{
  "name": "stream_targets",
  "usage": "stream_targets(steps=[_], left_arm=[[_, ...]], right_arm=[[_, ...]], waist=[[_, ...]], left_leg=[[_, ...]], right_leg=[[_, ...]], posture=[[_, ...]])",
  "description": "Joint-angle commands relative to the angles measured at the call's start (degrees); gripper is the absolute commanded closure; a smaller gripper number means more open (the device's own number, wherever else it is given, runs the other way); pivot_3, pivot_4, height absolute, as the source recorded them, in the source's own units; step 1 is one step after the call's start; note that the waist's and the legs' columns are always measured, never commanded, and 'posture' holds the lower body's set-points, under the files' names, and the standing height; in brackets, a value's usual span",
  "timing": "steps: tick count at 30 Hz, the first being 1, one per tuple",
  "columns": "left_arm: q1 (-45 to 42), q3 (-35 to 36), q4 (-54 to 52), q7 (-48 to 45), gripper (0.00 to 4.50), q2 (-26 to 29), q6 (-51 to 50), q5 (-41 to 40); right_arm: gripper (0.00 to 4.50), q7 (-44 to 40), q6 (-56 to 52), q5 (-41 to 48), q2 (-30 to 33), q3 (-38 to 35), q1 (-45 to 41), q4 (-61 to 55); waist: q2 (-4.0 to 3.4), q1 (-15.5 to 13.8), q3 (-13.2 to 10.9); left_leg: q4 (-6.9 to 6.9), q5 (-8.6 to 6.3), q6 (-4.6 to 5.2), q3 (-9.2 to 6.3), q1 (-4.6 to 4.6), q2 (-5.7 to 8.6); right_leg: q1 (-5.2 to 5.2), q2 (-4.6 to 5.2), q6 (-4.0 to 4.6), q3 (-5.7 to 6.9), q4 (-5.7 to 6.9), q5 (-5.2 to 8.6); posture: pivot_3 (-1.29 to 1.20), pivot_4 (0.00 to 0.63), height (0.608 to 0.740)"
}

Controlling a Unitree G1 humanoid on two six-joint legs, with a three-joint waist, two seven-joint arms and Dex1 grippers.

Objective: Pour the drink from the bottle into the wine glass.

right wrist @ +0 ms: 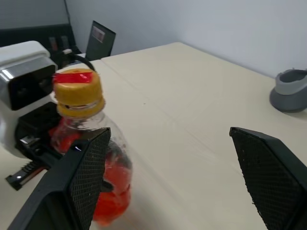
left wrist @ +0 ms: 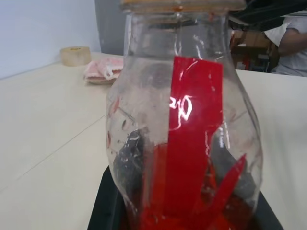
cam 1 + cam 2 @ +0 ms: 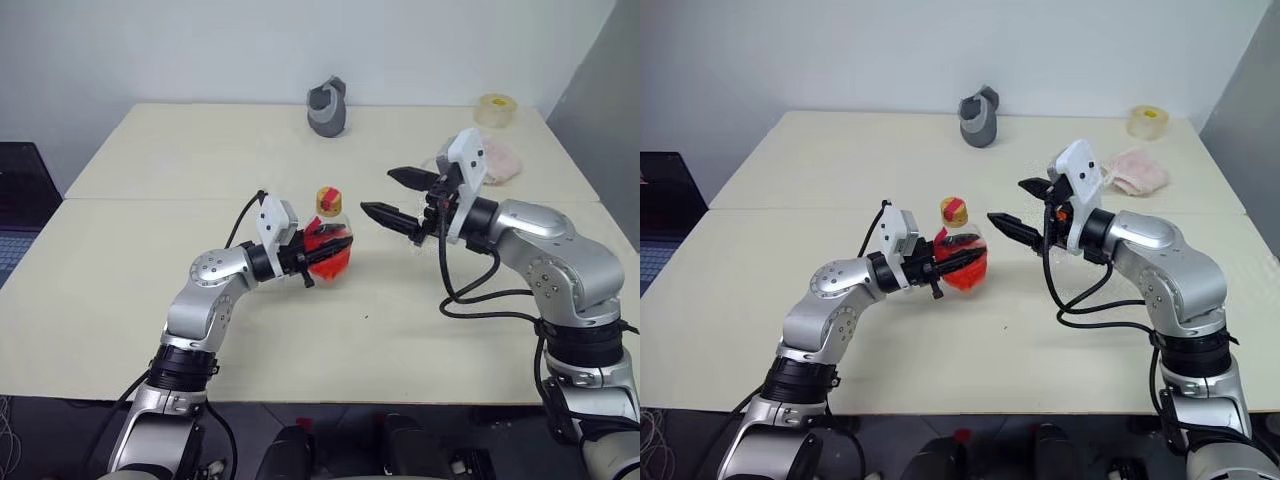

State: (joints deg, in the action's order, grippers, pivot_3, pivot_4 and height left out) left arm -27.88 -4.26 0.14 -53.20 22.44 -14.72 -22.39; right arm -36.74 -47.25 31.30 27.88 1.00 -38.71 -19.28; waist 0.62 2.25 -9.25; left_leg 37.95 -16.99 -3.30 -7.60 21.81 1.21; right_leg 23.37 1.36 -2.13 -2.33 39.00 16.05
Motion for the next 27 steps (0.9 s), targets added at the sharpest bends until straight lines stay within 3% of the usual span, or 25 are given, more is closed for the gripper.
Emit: stream_targets(steps=[1,7,20,27], left_arm=[[-0.8,0.9,-2.6,-0.2,3.46,0.1,1.0,-0.7],[-1.1,0.7,-2.0,-0.7,3.46,-0.1,1.4,-0.6],[-0.8,0.7,-2.4,-0.6,3.46,-0.1,1.2,-0.7],[-0.4,0.5,-2.1,-0.5,3.46,-0.2,1.6,-0.5]], right_arm=[[0.27,-2.0,-0.6,3.9,-0.6,-0.7,-0.7,-3.1],[0.27,-2.2,-1.8,7.7,-4.6,1.1,-3.1,-3.6],[0.27,1.4,7.1,-3.5,-8.3,5.7,-7.0,5.8],[0.27,1.8,7.6,-3.1,-8.7,3.7,-6.6,5.6]], waist=[[0.00,0.0,0.0],[0.00,0.0,0.0],[0.00,0.0,0.0],[-0.01,0.0,0.0]], left_leg=[[0.00,0.00,0.00,0.00,0.00,0.00],[0.01,0.01,-0.01,-0.02,0.01,0.01],[0.02,0.04,-0.08,-0.03,0.01,0.03],[0.01,0.05,-0.09,-0.03,0.02,0.03]], right_leg=[[0.00,0.00,0.00,0.00,0.00,0.00],[-0.01,0.01,0.00,0.01,0.00,0.00],[-0.01,0.02,0.00,0.02,-0.01,0.00],[0.02,0.02,0.00,0.01,0.00,0.00]], posture=[[0.00,0.150,0.740],[0.00,0.150,0.740],[0.00,0.150,0.740],[0.00,0.150,0.740]])
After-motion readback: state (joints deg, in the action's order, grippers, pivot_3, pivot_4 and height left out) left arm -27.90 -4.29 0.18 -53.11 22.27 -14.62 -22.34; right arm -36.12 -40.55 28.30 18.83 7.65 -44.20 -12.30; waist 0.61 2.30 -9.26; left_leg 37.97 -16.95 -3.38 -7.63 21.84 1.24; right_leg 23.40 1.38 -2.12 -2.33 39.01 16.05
